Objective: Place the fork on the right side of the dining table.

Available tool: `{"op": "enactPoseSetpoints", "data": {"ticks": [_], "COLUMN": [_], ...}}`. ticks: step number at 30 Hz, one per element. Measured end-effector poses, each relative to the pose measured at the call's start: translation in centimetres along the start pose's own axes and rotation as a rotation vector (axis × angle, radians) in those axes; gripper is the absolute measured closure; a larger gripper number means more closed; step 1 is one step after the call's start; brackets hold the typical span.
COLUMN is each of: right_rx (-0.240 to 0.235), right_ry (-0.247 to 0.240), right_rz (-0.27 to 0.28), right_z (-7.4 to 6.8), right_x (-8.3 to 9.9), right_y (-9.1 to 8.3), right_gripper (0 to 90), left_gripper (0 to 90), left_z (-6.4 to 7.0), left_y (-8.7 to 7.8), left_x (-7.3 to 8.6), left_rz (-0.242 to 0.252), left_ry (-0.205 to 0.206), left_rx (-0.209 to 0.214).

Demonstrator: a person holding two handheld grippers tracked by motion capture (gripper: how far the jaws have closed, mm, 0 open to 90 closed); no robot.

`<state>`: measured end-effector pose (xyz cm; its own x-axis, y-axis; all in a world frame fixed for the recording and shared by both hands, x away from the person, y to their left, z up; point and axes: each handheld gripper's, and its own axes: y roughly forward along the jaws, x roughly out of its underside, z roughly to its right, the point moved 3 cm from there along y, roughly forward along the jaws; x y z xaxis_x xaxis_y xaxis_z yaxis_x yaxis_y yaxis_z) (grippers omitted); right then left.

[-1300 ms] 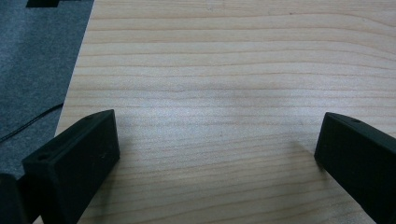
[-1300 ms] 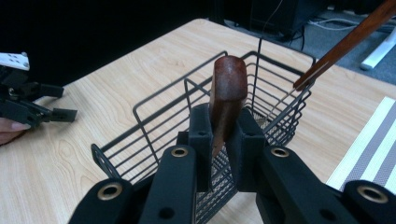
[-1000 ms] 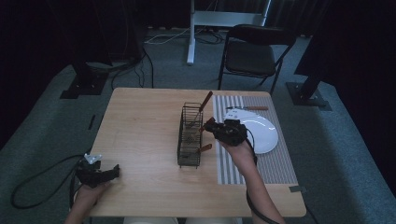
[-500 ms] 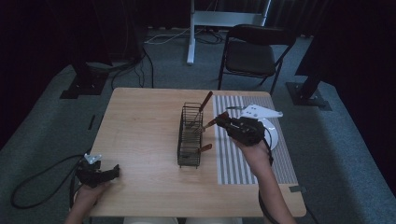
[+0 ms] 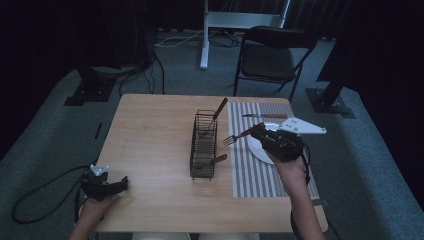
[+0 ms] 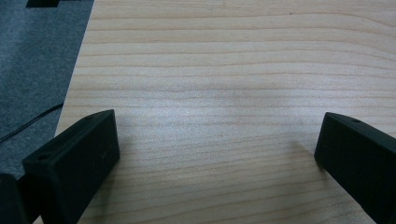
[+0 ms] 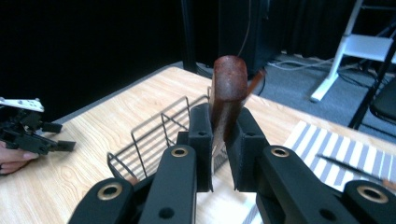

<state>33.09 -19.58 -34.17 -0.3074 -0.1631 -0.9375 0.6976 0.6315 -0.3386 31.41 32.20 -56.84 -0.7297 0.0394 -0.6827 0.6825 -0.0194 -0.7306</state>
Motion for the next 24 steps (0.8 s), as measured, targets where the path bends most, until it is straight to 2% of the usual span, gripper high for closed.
{"op": "enactPoseSetpoints", "data": {"ticks": [3,4,9,14,24], "right_rx": [0.008,0.019,0.039,0.055,0.097], "right_ry": [0.018,0.032,0.082,0.134,0.202], "right_rz": [-0.006,-0.018,-0.042,-0.050,-0.099], "right_z": [0.4,0.7,1.7,2.6,3.9], "right_x": [0.9,2.0,4.7,6.9,11.2], "right_y": [-0.1,-0.2,-0.4,-0.9,-1.9], "right_gripper": [81.0,81.0,81.0,81.0,80.9], "left_gripper": [0.3,0.2,0.3,0.2,0.3], "left_z": [0.0,0.0,0.0,0.0,0.0], "left_y": [0.0,0.0,0.0,0.0,0.0], "left_x": [0.0,0.0,0.0,0.0,0.0], "left_rz": [-0.001,-0.002,0.000,0.000,-0.002], "left_ry": [0.000,0.002,-0.001,-0.001,-0.001], "left_rx": [0.000,0.000,0.000,0.000,0.001]}}
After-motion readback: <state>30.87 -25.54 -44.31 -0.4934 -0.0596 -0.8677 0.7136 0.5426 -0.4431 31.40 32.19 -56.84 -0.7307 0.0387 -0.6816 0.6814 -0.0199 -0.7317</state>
